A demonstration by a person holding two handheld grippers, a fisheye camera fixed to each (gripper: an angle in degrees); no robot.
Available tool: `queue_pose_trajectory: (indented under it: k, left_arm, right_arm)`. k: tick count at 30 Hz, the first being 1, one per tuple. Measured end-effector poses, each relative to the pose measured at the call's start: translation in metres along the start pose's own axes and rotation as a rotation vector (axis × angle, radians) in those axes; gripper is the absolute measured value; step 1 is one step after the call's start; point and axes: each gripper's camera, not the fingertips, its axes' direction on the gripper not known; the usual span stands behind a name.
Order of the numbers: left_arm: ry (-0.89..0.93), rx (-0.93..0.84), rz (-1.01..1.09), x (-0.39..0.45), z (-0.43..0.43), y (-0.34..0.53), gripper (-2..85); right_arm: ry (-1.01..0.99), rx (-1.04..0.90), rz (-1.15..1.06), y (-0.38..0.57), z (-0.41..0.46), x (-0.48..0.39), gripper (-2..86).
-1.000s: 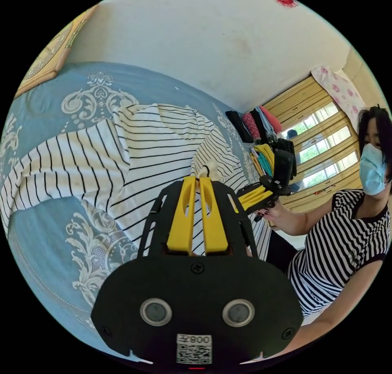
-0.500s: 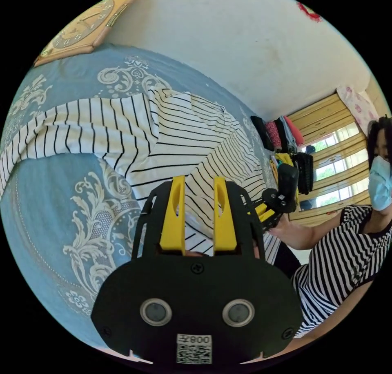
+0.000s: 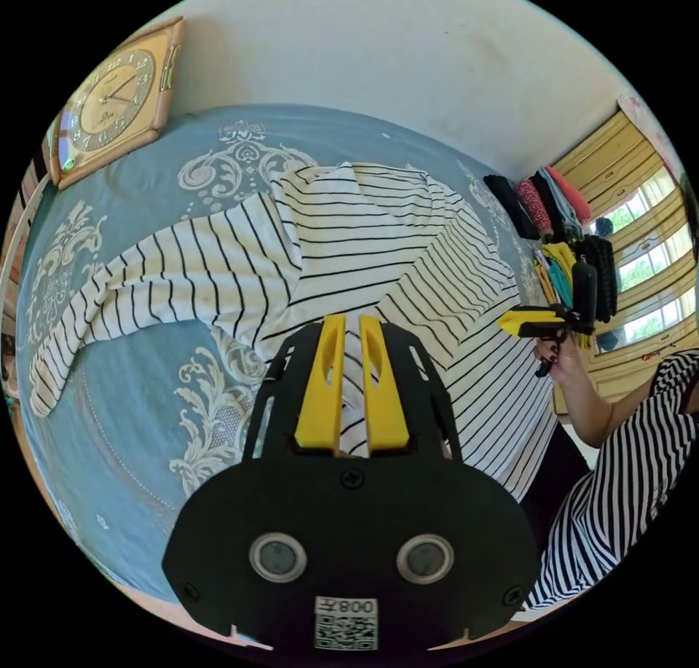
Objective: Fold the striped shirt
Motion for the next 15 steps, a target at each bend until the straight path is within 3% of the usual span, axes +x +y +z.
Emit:
queue_pose_trajectory:
  k: [6, 9, 15]
  left_arm:
    - [0.249, 0.099, 0.129, 0.05, 0.029, -0.063, 7.6]
    - [0.326, 0.061, 0.234, 0.09, 0.065, -0.114, 8.5]
    - [0.309, -0.037, 0.398, 0.163, 0.132, -0.214, 9.4]
  right_arm:
    - [0.315, 0.238, 0.143, 0.034, -0.06, 0.022, 7.2]
    - [0.462, 0.26, 0.145, 0.04, -0.061, 0.017, 7.6]
    - [0.619, 0.2, 0.077, 0.046, -0.036, 0.006, 7.5]
